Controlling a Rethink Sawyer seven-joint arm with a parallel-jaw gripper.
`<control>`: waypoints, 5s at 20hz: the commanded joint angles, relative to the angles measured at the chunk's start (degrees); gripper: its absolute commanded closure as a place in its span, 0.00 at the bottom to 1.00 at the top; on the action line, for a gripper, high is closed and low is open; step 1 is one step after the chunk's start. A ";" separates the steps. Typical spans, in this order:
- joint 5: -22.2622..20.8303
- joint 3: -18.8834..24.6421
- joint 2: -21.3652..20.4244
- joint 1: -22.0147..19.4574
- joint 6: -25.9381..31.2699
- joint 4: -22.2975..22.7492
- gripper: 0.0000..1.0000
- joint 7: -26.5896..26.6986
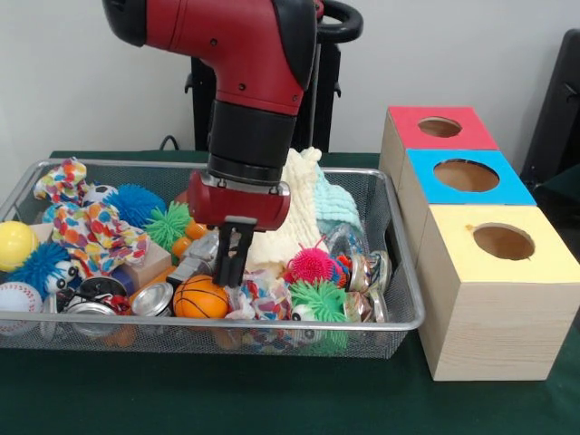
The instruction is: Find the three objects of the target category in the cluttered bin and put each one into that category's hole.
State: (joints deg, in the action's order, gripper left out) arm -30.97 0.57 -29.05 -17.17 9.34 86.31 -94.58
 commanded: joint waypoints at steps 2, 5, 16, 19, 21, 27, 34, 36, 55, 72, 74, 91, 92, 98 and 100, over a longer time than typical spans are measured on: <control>-2.25 -3.75 8.40 2.11 -9.32 -5.18 1.00 -7.74; -0.53 -6.09 10.97 3.66 -11.63 -6.81 1.00 -8.63; 3.90 -9.15 14.37 6.16 -13.93 -5.83 1.00 -9.04; 2.54 -6.13 12.97 4.09 -11.63 -3.13 1.00 -7.39; 2.55 -5.35 11.78 3.73 -10.47 -0.91 1.00 -7.44; 2.50 -5.15 11.20 3.27 -9.51 1.32 1.00 -7.57; 3.31 -5.62 11.61 3.77 -7.55 1.06 0.00 -7.51; 3.34 -5.54 11.69 3.77 -7.12 0.96 0.00 -7.32; 1.48 7.20 12.60 -4.82 11.66 6.46 0.00 4.89; -3.95 6.98 13.07 -5.53 13.50 4.87 0.00 5.14; -5.36 4.39 13.03 -3.33 10.35 3.79 0.00 2.89; -4.28 -1.30 14.12 1.70 12.16 1.97 1.00 1.13; -4.35 -0.76 13.80 1.18 12.20 2.35 1.00 2.01; -2.17 3.70 3.41 -2.77 17.43 12.09 1.00 7.18; -1.05 5.22 -0.20 -3.85 19.68 14.98 1.00 8.48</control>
State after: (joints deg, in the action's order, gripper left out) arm -30.60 1.65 -24.87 -17.15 13.52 86.76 -94.58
